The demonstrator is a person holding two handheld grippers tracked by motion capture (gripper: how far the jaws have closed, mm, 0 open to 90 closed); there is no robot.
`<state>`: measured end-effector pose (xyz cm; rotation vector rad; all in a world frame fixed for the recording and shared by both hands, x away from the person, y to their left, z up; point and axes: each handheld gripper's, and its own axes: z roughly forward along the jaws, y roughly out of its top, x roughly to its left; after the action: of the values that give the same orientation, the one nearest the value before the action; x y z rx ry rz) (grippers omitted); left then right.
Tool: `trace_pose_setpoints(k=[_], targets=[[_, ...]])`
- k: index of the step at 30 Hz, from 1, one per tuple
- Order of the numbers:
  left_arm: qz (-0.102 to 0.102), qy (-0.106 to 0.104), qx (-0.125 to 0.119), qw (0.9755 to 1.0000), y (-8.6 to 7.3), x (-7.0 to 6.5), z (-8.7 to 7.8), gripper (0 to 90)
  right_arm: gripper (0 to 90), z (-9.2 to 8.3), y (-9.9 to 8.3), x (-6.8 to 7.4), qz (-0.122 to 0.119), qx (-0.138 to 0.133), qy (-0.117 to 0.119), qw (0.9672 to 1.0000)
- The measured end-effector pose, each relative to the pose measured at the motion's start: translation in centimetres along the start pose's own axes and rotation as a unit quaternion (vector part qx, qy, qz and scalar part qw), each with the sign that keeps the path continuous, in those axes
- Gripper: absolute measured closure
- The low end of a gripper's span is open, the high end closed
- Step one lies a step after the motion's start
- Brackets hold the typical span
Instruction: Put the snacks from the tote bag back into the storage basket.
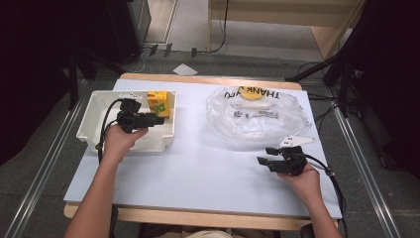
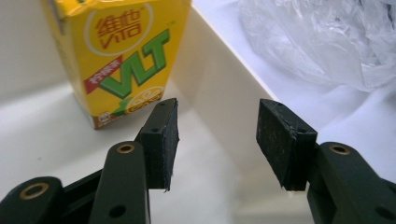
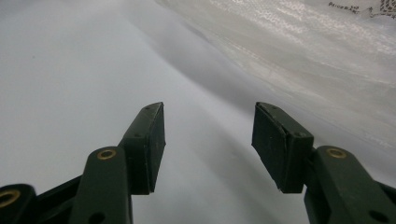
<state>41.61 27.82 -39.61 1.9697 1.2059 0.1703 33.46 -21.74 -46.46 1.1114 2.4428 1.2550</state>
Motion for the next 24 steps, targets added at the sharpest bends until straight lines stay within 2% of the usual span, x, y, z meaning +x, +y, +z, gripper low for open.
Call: trace_pose_setpoints(k=[6, 10, 15, 17, 21, 24], targets=[[0.008, -0.008, 0.004, 0.9999, 0.1, -0.8, -0.1, 47.6, 45.8, -0.1, 0.2, 0.0, 0.007, -0.004, 0.001, 1.0], [0.015, -0.01, 0.005, 0.9998, 0.2, -1.3, -0.1, 47.2, 46.1, -0.1, 0.3, 0.0, 0.003, -0.006, -0.001, 1.0], [0.018, -0.011, 0.009, 0.9997, 0.3, -2.0, -0.1, 46.3, 46.5, 0.0, 0.5, 0.0, 0.011, 0.001, 0.001, 0.9999], [0.022, -0.011, 0.009, 0.9997, 0.4, -2.3, -0.1, 46.0, 46.5, 0.0, 0.5, 0.0, 0.006, 0.001, 0.0, 1.0], [0.016, -0.024, 0.008, 0.9996, 0.5, -2.9, -0.1, 44.7, 46.5, 0.0, 0.6, 0.0, 0.002, 0.0, -0.001, 1.0], [0.024, -0.026, 0.007, 0.9993, 0.6, -3.5, 0.0, 44.3, 46.5, 0.0, 0.7, 0.1, 0.0, 0.0, -0.002, 1.0]])
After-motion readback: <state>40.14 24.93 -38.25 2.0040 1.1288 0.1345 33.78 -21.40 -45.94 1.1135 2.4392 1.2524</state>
